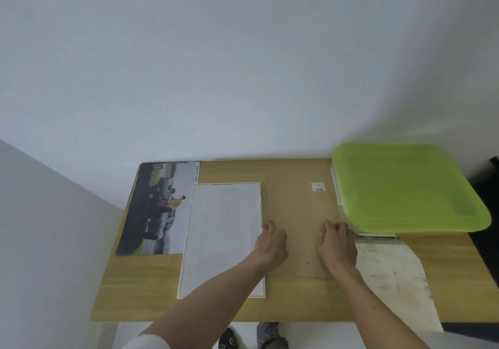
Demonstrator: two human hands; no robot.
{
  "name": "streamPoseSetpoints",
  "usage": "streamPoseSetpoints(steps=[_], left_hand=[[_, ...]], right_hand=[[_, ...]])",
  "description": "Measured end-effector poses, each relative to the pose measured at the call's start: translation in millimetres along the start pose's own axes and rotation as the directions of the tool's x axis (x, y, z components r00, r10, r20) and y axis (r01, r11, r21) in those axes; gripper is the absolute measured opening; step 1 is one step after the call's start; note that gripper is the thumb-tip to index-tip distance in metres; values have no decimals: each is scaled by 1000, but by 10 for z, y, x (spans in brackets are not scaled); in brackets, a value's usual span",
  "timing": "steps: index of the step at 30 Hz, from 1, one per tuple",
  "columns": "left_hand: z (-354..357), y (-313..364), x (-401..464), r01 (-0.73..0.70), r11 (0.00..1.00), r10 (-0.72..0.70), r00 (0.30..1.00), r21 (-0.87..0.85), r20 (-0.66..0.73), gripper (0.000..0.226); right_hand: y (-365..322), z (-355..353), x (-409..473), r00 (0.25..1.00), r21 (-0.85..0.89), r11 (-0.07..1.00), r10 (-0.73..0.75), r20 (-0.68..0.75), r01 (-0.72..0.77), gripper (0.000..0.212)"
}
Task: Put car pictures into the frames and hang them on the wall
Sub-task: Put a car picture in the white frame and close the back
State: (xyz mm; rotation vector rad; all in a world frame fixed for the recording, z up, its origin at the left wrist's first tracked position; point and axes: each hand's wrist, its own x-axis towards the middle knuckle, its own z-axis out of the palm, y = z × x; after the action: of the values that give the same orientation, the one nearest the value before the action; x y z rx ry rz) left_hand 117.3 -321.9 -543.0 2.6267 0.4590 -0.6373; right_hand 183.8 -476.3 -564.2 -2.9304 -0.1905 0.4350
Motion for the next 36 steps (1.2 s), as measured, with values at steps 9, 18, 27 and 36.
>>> streamPoseSetpoints(steps=[9,18,27,36], left_hand=[[-332,-932,-60,-133,991,130,936,12,-328,44],[-205,-2067,-676,15,999,-10,985,28,-172,83],[-76,-2316,-777,25,995,-26,1000,102,3,105],[-7,-2344,-825,30,999,-30,999,-15,-14,106]], right_hand=[[-555,51,-199,926,48,928,-365,-96,371,36],[-1306,293,-673,919,-115,913,-379,108,391,51],[-1575,533,-870,951,-18,985,-162,265,172,74],[-1647,496,-943,969,249,952,-213,128,176,45]])
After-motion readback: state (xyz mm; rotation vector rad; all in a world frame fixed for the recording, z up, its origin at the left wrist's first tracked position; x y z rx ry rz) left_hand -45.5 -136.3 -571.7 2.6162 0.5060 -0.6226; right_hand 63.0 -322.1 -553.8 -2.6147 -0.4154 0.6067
